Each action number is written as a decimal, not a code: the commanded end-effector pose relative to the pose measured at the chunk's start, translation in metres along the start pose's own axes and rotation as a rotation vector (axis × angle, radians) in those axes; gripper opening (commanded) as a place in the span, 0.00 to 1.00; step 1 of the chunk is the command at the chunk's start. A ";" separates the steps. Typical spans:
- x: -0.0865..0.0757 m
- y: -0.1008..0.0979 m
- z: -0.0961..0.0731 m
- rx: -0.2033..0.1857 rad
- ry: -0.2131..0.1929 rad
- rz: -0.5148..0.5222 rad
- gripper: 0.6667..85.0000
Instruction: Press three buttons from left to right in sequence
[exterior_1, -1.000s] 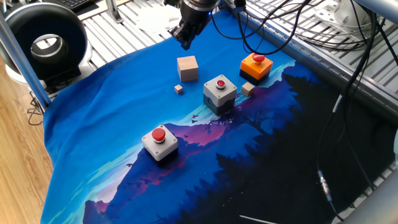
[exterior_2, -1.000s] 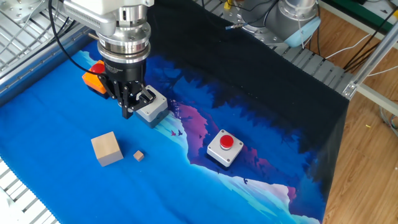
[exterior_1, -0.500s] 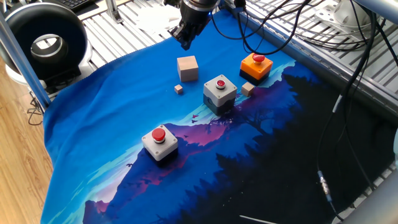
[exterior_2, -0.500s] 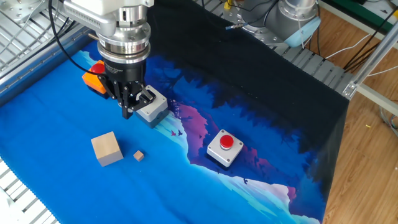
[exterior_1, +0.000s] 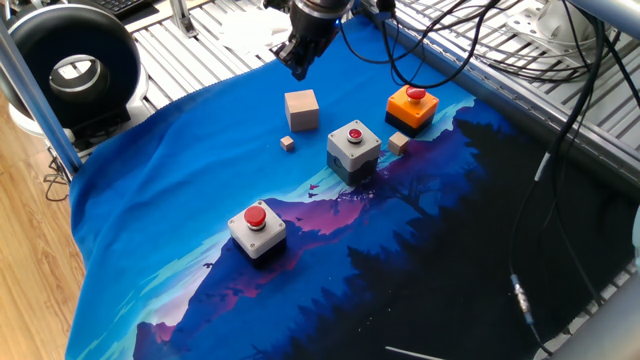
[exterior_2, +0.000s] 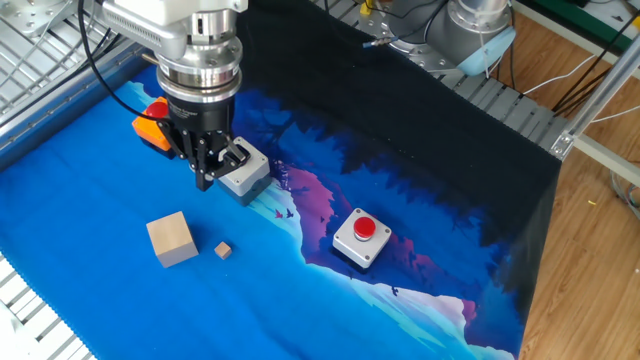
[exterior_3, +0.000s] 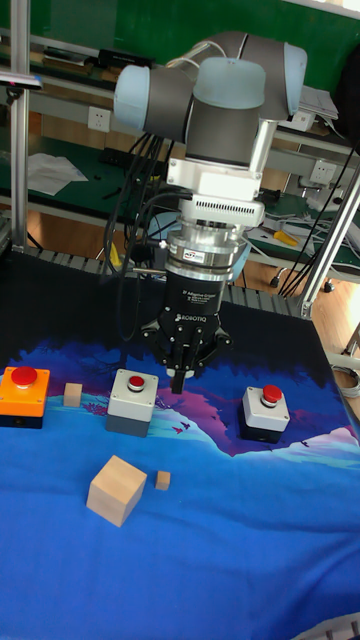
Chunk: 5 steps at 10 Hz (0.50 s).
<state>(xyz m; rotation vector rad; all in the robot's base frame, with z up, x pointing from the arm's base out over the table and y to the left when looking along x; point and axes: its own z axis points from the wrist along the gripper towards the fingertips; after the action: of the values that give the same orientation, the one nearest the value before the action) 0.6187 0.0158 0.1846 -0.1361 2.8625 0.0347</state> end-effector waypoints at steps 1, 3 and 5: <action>0.007 -0.006 -0.001 0.020 0.027 0.005 0.00; 0.024 -0.014 -0.002 0.050 0.093 -0.031 0.00; 0.050 -0.015 -0.002 0.042 0.195 -0.105 0.00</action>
<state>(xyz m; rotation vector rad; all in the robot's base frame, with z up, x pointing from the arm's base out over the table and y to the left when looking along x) 0.5940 0.0013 0.1765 -0.2063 2.9623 -0.0467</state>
